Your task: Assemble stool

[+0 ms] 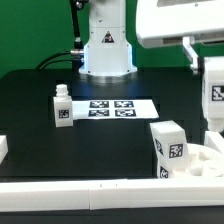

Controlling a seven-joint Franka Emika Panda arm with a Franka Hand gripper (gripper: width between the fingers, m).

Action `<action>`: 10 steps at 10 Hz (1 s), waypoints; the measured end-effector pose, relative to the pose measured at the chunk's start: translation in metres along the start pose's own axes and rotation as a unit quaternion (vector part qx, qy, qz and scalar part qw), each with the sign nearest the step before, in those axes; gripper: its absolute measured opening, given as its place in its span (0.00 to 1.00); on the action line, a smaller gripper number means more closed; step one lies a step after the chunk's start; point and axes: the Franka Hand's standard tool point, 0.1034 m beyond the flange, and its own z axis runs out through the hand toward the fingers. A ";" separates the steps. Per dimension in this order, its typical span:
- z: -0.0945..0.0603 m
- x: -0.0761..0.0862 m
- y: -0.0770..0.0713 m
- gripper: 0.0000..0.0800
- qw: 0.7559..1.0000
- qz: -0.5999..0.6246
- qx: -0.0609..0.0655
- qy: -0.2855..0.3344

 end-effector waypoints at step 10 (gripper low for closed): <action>0.028 -0.029 0.001 0.42 1.000 -0.021 -0.018 -0.004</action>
Offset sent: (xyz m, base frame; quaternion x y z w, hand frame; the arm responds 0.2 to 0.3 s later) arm 0.0000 0.0000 0.0000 0.0000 0.0000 0.0000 1.0000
